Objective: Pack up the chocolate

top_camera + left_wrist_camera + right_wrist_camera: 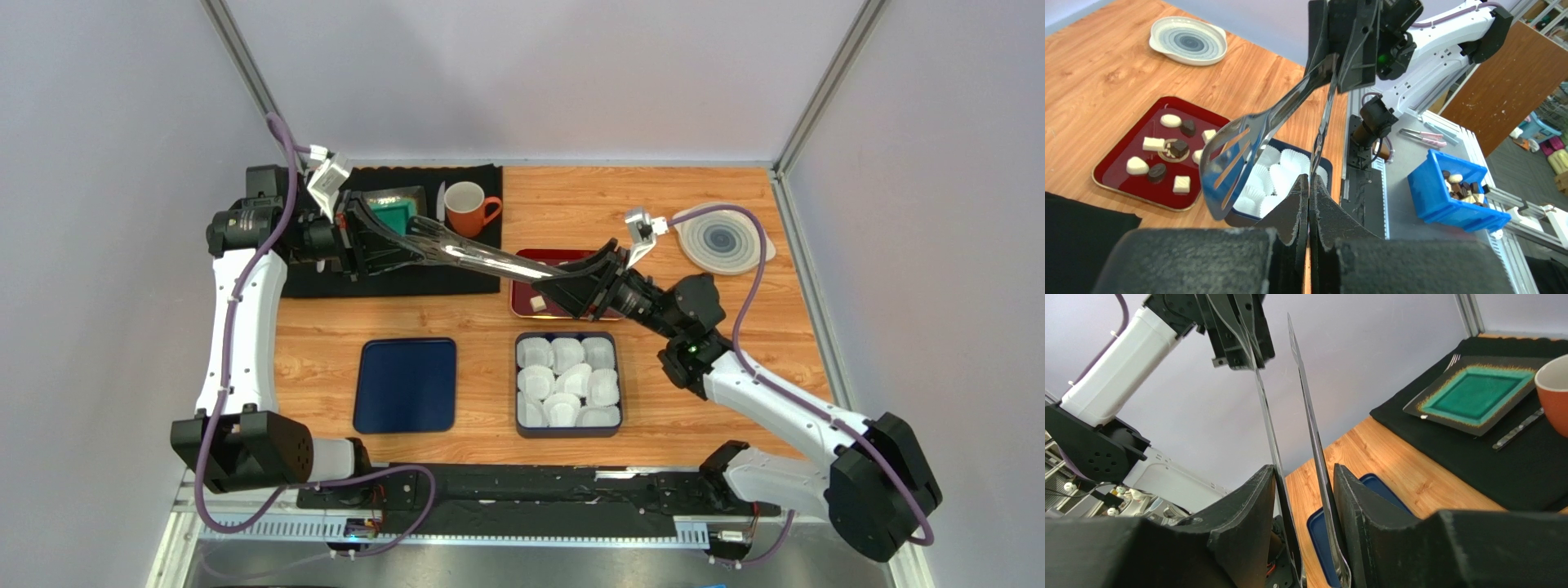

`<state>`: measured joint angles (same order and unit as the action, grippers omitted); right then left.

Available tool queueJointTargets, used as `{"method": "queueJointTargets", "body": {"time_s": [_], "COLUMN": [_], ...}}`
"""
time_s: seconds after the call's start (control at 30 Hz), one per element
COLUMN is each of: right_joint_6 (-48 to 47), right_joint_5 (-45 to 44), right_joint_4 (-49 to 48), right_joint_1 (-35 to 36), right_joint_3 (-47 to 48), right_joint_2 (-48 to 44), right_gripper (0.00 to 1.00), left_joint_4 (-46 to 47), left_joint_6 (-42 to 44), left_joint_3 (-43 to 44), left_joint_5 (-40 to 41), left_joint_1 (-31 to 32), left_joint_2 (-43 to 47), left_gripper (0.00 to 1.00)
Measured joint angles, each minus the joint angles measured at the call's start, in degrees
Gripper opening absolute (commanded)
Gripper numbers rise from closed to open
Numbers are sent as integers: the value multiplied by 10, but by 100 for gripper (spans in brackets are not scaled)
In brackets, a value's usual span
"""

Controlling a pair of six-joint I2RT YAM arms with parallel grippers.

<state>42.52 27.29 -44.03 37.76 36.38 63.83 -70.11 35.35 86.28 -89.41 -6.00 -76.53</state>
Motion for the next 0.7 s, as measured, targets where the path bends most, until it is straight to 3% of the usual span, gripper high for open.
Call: {"method": "queueJointTargets", "body": {"time_s": [0.23,0.57,0.7], "right_joint_6": [-18,-84,-104], "right_joint_5": [-19,-2,3], "right_joint_4": [64,283,354], "right_joint_1": [-8,-7,-7], "right_joint_3": [60,206,248], "right_joint_2": [-34,-56,-56], "right_gripper": [0,0,0], "left_joint_4": [-17,-10,-1], "left_joint_6": [7,4,3], "left_joint_3": [-26,-64,-66], "left_joint_5": [-1,1,3], "left_joint_1": [-1,10,12], "left_joint_2": [0,30,41], "left_gripper": [8,14,29]}}
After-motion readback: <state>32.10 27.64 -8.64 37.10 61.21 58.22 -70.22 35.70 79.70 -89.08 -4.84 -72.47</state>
